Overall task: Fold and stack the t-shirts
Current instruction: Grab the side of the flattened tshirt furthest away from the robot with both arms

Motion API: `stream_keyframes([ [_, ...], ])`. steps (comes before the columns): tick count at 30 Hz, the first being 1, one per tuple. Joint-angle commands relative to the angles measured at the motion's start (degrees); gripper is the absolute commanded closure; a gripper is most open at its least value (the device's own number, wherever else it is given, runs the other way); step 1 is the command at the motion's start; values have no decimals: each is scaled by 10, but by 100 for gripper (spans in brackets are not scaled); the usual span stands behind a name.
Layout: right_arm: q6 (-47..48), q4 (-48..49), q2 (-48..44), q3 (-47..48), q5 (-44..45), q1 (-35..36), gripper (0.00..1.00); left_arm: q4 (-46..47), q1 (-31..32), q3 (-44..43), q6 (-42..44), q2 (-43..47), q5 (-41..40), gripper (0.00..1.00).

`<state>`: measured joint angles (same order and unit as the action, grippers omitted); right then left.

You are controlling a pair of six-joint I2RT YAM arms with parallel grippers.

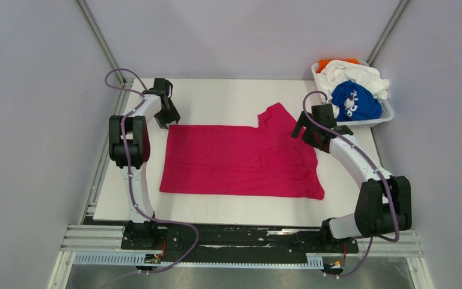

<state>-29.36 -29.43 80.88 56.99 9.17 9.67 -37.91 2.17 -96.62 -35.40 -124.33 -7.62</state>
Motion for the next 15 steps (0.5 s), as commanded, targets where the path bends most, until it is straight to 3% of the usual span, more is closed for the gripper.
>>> stream_keyframes([
  [1,14,18,-4,-3,14,-2,0,-26,4,-36,11,-25,-13,49],
  [10,20,18,-9,-8,31,-2,0,-55,16,-52,7,-35,-29,66],
  [15,18,18,-8,-7,34,-1,0,-75,22,-58,11,-35,-35,87],
])
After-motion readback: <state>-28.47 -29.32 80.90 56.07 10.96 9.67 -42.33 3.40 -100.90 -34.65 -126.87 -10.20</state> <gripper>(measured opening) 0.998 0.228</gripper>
